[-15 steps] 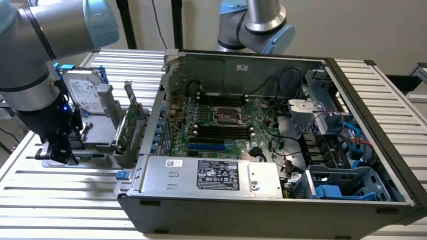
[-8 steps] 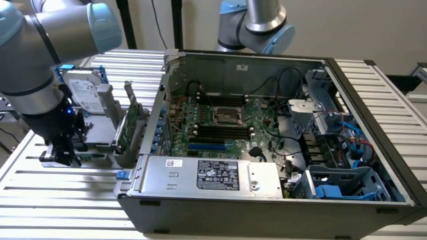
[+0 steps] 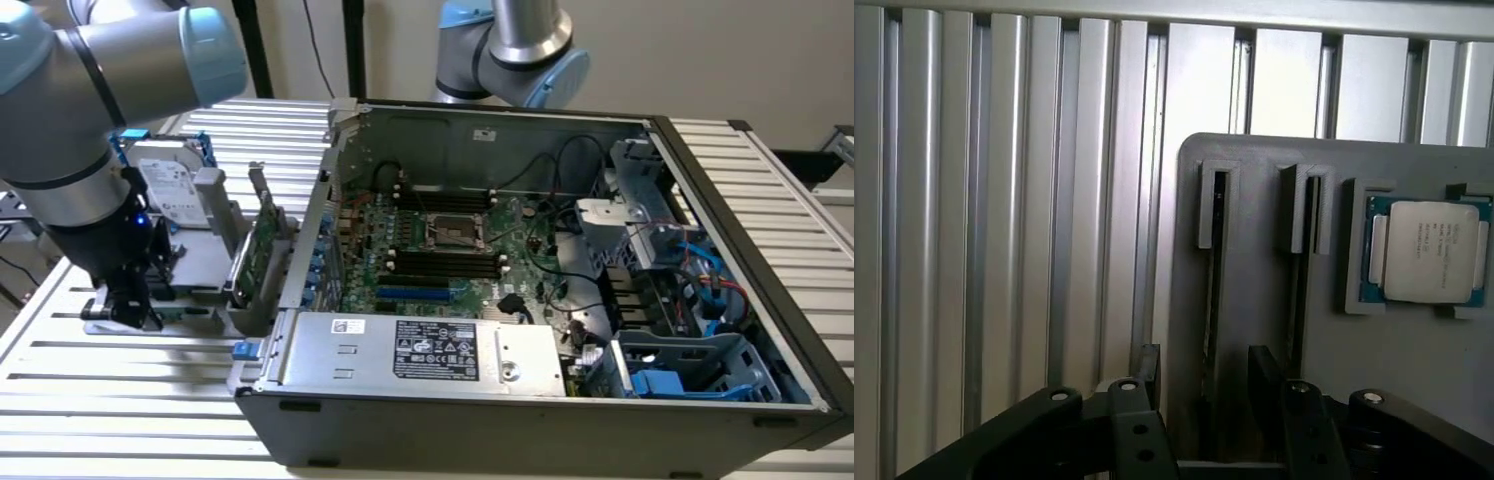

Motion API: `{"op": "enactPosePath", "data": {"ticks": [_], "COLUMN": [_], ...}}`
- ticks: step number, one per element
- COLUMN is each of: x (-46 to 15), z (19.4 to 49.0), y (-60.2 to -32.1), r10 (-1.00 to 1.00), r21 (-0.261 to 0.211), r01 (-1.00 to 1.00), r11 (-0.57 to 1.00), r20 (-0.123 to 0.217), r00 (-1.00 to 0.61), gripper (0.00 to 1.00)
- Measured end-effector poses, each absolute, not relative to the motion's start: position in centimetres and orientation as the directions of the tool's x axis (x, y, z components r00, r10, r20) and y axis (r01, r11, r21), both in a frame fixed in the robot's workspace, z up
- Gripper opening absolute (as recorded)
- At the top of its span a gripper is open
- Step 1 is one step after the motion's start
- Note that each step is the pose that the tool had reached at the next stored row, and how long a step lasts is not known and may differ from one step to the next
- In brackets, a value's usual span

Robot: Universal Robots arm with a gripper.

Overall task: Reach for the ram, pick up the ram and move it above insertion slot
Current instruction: 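Pick up the ram and move it above insertion slot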

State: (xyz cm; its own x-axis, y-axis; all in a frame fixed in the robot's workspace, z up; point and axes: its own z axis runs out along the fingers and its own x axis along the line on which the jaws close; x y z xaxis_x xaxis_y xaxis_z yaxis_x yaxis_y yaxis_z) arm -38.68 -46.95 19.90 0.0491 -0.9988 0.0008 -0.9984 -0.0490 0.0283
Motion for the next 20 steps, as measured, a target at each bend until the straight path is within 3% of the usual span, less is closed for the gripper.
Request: {"op": "enactPosePath", "data": {"ticks": [3,9,14,16,20], "x": [-38.69,-38.61,-38.51,-38.51,-38.5], "z": [19.9,19.88,19.89,19.89,19.89], "y": [-46.91,-46.87,-46.87,-46.87,-46.87], "r10": [-0.999,-0.999,-0.999,-0.999,-0.999], "r21": [0.03,0.031,0.031,0.031,0.032], "r01": [-0.998,-0.998,-0.998,-0.998,-0.998], "r11": [-0.049,-0.049,-0.049,-0.049,-0.049], "r20": [0.001,0.001,0.001,0.001,0.001], "r00": [0.049,0.049,0.049,0.049,0.049], "gripper": [0.46,0.21,0.21,0.13,0.13]}}
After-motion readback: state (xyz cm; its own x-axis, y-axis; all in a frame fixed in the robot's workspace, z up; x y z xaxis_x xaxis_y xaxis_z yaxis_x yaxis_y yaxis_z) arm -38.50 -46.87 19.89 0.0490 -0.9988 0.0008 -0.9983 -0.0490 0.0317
